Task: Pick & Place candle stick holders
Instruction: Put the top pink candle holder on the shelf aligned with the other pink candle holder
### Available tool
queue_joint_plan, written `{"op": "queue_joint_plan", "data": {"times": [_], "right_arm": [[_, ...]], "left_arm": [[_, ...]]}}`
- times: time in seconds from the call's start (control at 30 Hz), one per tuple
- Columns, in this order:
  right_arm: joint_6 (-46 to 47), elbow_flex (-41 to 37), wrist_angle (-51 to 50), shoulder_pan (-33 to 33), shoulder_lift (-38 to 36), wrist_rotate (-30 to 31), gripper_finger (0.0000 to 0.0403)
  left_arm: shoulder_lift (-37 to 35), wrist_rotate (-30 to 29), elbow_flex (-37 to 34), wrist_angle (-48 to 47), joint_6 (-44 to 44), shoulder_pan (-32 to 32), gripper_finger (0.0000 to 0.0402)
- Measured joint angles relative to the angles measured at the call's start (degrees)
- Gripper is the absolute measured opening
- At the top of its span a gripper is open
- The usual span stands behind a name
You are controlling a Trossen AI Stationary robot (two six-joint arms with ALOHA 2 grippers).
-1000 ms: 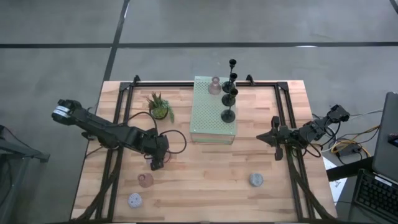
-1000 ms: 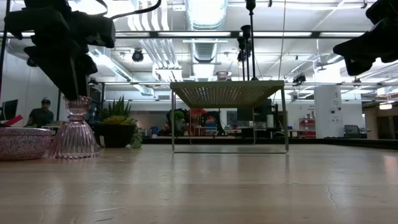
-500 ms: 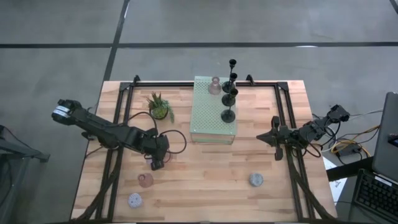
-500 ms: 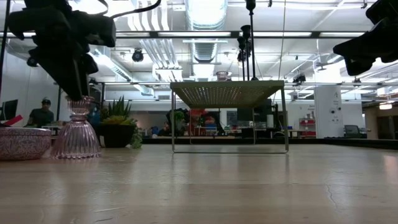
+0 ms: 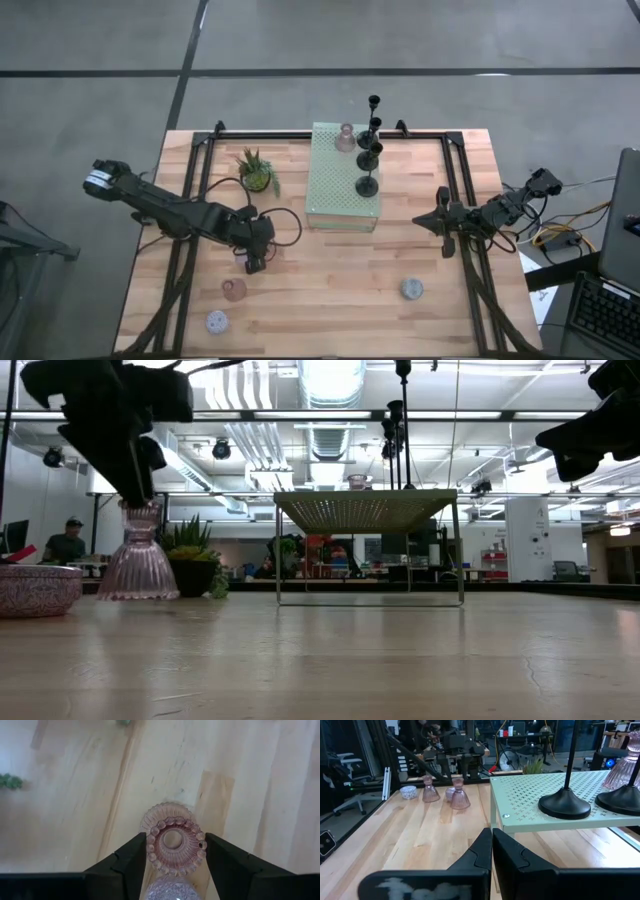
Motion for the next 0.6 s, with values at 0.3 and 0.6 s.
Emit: {"op": "queue_joint_plan", "data": {"times": [0.3, 0.6], "right_arm": [[0.0, 0.0, 0.0, 0.0, 0.0, 0.0, 0.0008], [0.0, 0.0, 0.0, 0.0, 0.0, 0.0, 0.0008]], "left_arm": [[0.0, 0.1, 5.9, -0.1, 2.2, 0.0, 0.0191], [-0.1, 0.4, 13.9, 0.0, 6.7, 0.0, 0.0191]]}}
